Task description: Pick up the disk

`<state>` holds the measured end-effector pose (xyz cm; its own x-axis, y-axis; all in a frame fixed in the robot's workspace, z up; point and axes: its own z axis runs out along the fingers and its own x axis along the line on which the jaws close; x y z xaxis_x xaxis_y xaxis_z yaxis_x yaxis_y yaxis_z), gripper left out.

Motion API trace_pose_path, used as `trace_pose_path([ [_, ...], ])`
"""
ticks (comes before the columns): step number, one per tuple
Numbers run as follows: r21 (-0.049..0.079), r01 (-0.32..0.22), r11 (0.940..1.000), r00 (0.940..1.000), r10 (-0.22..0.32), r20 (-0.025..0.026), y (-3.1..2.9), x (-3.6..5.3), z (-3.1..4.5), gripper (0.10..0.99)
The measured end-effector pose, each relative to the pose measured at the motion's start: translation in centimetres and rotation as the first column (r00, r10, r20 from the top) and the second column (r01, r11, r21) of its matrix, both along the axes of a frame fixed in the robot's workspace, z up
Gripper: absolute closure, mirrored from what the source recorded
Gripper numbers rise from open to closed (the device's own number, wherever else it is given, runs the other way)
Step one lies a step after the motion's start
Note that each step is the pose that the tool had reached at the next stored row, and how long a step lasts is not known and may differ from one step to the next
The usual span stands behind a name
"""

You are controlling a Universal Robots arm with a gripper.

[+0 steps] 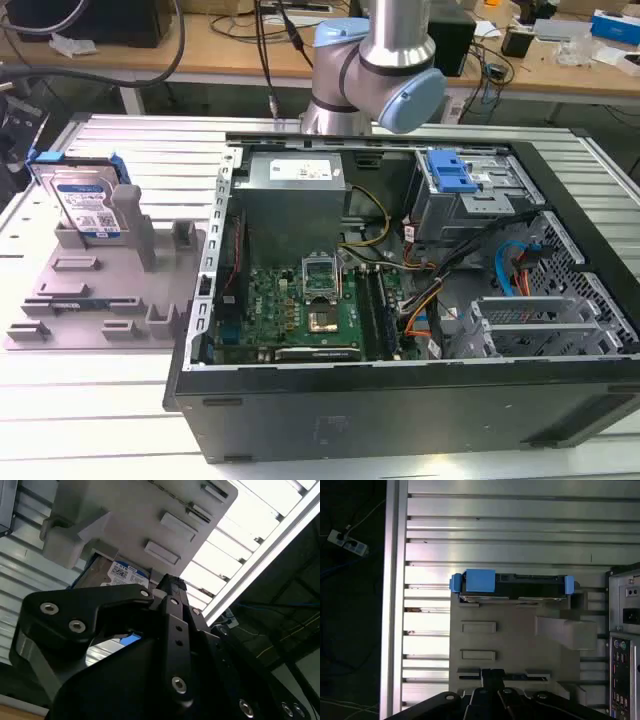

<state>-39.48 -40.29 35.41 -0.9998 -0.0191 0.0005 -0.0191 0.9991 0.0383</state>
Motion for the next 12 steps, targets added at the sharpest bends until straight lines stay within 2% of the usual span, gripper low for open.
trace_pose_path([
  [12,0.000,-0.006,1.0000,1.0000,0.006,0.0000,0.00,0.00,0.00,0.980],
])
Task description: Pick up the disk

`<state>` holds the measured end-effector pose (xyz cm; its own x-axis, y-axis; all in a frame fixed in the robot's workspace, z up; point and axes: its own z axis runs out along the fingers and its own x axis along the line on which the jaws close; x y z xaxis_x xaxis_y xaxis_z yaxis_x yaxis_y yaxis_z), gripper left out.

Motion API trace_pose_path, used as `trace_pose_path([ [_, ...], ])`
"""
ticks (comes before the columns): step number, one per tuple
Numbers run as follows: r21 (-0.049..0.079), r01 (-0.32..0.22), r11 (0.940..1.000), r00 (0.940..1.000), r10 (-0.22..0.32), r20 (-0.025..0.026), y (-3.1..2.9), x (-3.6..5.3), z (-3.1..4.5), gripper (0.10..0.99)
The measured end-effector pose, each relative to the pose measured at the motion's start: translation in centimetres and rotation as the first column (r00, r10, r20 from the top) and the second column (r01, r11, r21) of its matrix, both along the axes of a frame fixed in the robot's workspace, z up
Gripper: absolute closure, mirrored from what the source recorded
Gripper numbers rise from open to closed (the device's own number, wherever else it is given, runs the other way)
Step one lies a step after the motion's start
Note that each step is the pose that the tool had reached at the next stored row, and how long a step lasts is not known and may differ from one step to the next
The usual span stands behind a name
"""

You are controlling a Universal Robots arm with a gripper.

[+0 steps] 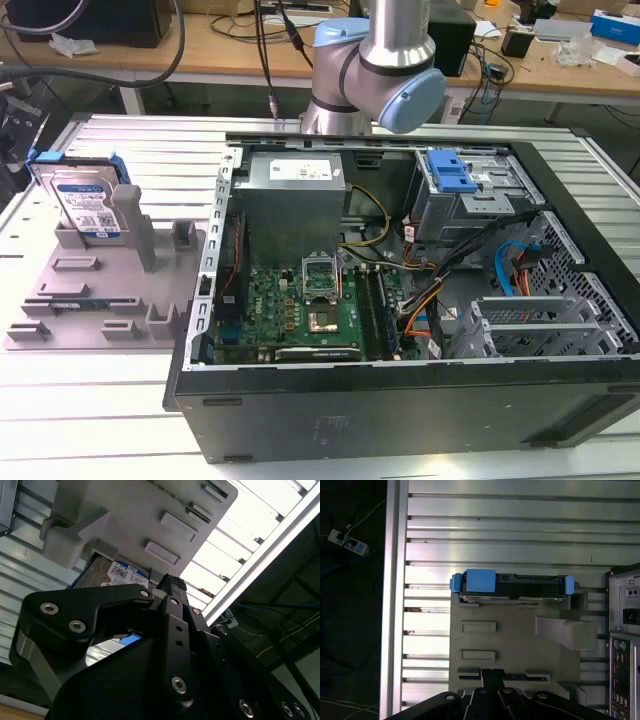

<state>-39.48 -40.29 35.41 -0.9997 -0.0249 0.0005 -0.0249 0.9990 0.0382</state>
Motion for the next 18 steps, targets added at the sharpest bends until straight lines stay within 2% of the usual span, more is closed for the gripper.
trace_pose_path([
  [1,0.000,-0.004,1.0000,1.0000,0.004,0.0000,0.00,0.00,0.00,0.980],
  [3,0.000,-0.083,0.9966,0.9966,0.083,0.0005,0.00,0.00,-0.03,0.980],
  [4,0.000,-0.150,0.9888,0.9888,0.150,0.0004,0.00,0.00,-0.06,0.980],
  [5,0.000,-0.190,0.9818,0.9818,0.190,0.0003,0.00,0.00,-0.06,0.980],
  [6,0.000,-0.223,0.9748,0.9748,0.223,0.0005,0.00,0.01,-0.07,0.980],
  [8,0.000,-0.290,0.9571,0.9571,0.290,0.0005,0.00,0.01,-0.07,0.980],
  [9,0.000,-0.307,0.9517,0.9517,0.307,0.0004,0.00,0.01,-0.07,0.980],
  [10,0.000,-0.338,0.9412,0.9412,0.338,0.0005,0.00,0.01,-0.08,0.980],
  [12,0.000,-0.406,0.9140,0.9140,0.406,0.0005,0.00,0.01,-0.11,0.980],
  [13,0.000,-0.424,0.9055,0.9055,0.424,0.0005,0.00,0.01,-0.12,0.980],
  [14,0.000,-0.449,0.8935,0.8935,0.449,0.0005,0.00,0.01,-0.14,0.980],
  [16,0.000,-0.518,0.8556,0.8556,0.518,0.0004,0.00,0.01,-0.18,0.980],
  [17,0.000,-0.562,0.8271,0.8271,0.562,0.0004,0.00,0.01,-0.20,0.980],
  [18,0.000,-0.594,0.8043,0.8043,0.594,0.0004,0.00,0.01,-0.21,0.980],
])
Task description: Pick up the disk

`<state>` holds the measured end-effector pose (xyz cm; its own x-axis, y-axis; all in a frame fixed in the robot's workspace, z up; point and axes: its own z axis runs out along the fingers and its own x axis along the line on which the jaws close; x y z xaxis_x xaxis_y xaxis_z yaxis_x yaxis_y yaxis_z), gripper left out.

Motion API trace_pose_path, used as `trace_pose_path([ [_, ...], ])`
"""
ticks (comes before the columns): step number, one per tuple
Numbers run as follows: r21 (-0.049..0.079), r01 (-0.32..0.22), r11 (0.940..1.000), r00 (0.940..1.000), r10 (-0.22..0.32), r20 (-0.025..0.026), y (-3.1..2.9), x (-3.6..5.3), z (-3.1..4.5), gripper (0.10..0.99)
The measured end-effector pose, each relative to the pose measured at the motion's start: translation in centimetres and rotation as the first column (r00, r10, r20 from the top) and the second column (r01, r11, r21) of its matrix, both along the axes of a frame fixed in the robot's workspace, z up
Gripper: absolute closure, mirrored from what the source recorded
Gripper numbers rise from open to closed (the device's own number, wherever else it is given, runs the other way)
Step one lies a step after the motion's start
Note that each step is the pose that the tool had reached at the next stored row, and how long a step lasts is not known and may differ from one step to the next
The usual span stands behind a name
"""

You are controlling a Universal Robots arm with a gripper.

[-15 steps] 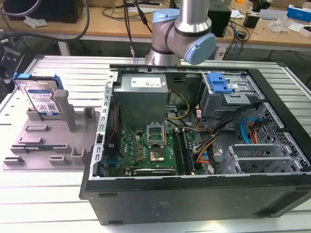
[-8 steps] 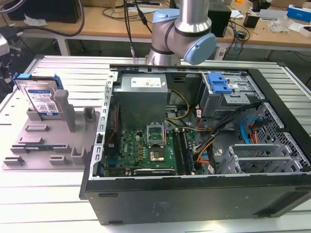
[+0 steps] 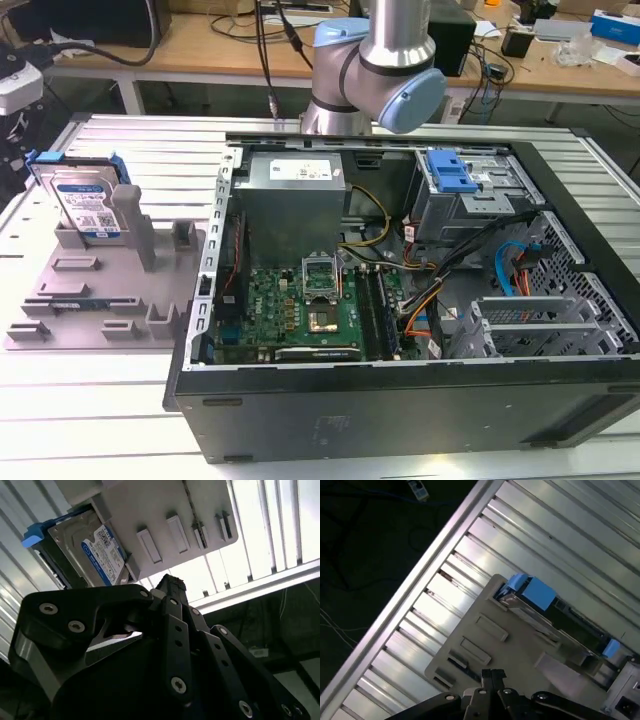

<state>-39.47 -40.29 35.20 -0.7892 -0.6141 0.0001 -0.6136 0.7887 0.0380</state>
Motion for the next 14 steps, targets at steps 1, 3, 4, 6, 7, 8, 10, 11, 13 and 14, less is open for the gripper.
trace_pose_path([
  [1,0.000,-0.021,0.9998,0.9998,0.021,0.0000,0.00,0.00,-0.01,0.980],
  [3,0.000,-0.075,0.9972,0.9972,0.075,0.0000,0.00,0.00,-0.02,0.980],
  [4,0.000,-0.107,0.9943,0.9943,0.107,0.0001,0.00,0.00,-0.03,0.973],
  [6,0.000,-0.151,0.9885,0.9885,0.151,0.0000,0.00,0.00,-0.03,0.918],
  [7,0.000,-0.177,0.9843,0.9843,0.177,0.0000,0.00,0.00,-0.04,0.851],
  [8,0.000,-0.196,0.9806,0.9806,0.196,0.0000,0.00,0.00,-0.04,0.729],
  [10,0.000,-0.254,0.9672,0.9672,0.254,0.0000,0.00,0.00,-0.05,0.608],
  [11,0.000,-0.274,0.9616,0.9616,0.274,0.0000,0.00,0.00,-0.06,0.608],
  [13,0.000,-0.320,0.9476,0.9476,0.320,0.0000,0.00,0.00,-0.07,0.545],
  [14,0.000,-0.364,0.9313,0.9313,0.364,0.0000,0.00,0.00,-0.08,0.545],
])
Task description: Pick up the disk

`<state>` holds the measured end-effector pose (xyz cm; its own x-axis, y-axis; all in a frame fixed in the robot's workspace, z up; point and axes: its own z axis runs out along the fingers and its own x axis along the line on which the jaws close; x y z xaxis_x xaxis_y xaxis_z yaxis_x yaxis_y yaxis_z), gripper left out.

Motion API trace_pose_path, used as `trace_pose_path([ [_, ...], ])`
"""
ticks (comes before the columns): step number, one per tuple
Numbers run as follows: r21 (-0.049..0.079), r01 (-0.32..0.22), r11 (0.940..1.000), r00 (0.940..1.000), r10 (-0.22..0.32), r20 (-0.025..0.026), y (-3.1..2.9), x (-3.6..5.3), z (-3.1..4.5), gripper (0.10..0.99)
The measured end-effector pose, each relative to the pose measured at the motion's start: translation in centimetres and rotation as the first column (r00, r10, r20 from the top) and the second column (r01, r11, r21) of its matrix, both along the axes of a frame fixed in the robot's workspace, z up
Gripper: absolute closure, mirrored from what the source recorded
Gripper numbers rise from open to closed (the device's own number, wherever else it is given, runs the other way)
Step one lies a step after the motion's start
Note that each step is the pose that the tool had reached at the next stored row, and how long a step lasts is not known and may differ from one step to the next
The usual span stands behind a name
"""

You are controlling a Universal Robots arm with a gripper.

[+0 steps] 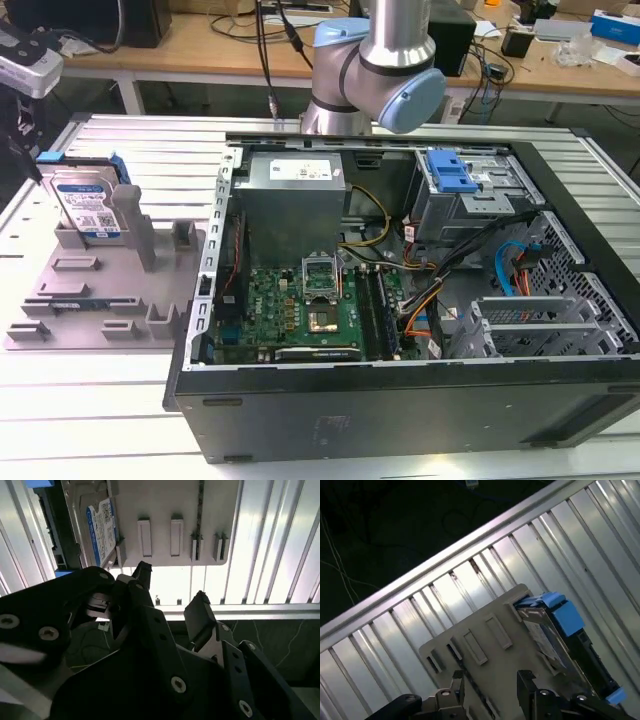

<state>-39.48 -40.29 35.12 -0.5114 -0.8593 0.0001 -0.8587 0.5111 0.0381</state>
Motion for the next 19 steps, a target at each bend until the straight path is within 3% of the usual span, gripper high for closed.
trace_pose_path([
  [4,-0.001,-0.095,0.9955,0.9955,0.095,0.0000,0.00,0.00,-0.01,0.545],
  [7,-0.001,-0.173,0.9849,0.9849,0.173,0.0000,0.00,0.00,-0.01,0.545],
  [9,-0.001,-0.236,0.9717,0.9717,0.236,0.0002,0.00,0.00,-0.01,0.545],
  [12,-0.001,-0.280,0.9599,0.9599,0.280,0.0018,0.00,0.01,-0.01,0.545],
  [15,-0.003,-0.330,0.9440,0.9440,0.330,0.0064,0.00,0.02,-0.01,0.545],
  [16,-0.003,-0.357,0.9340,0.9340,0.357,0.0078,0.00,0.02,0.00,0.545],
  [18,-0.004,-0.388,0.9217,0.9217,0.388,0.0084,0.00,0.02,0.00,0.545],
  [19,-0.004,-0.409,0.9125,0.9125,0.409,0.0087,0.00,0.02,-0.01,0.545],
])
